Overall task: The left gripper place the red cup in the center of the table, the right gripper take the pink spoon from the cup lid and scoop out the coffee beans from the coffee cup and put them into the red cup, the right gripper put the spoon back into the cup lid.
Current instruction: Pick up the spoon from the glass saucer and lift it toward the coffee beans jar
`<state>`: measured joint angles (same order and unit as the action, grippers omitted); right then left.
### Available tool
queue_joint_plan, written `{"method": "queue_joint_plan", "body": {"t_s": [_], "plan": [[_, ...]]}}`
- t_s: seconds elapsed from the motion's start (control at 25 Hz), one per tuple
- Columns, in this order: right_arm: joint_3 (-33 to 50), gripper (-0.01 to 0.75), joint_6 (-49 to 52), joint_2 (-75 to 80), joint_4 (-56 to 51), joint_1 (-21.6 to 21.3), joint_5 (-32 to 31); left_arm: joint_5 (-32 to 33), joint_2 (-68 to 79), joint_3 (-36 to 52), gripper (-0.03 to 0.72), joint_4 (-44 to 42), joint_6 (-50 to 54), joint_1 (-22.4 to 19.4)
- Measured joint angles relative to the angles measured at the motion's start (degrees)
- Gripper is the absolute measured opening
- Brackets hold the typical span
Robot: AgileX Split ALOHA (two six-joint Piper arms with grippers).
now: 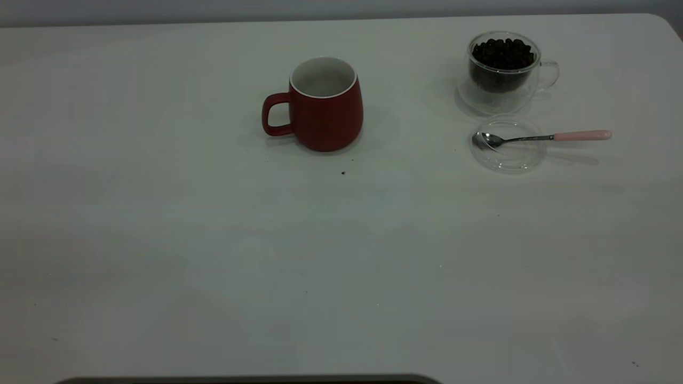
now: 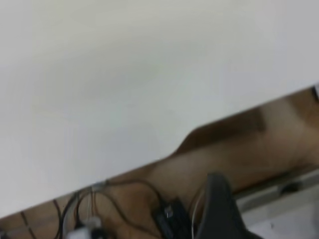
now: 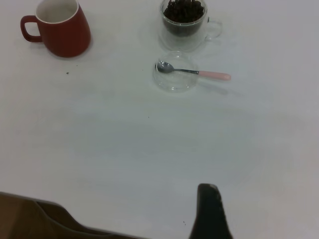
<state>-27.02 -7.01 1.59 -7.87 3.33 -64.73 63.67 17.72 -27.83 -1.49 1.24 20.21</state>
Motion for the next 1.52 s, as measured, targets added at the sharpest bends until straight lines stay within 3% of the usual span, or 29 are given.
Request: {"method": "queue_joint_plan", "body": {"t_s": [0.36,0.6,0.72,1.52], "plan": [[0.00,0.586,0.00,0.00,0.00,0.00,0.00,0.54,-11.91,0.00,0.538,-0.48,0.07,-1.78],[0.00,0.586,0.00,0.00,0.00,0.00,0.00,0.96,-18.21,0.00,0.538,-0.55,0.07,-12.27],[0.00,0.586,0.00,0.00,0.00,0.00,0.00,1.08,-18.75,0.00,0.538,-0.55,0.07,-14.86],[0.00,0.586,0.00,0.00,0.00,0.00,0.00,1.20,-18.75,0.00,0.538,-0.55,0.07,-15.29]]}}
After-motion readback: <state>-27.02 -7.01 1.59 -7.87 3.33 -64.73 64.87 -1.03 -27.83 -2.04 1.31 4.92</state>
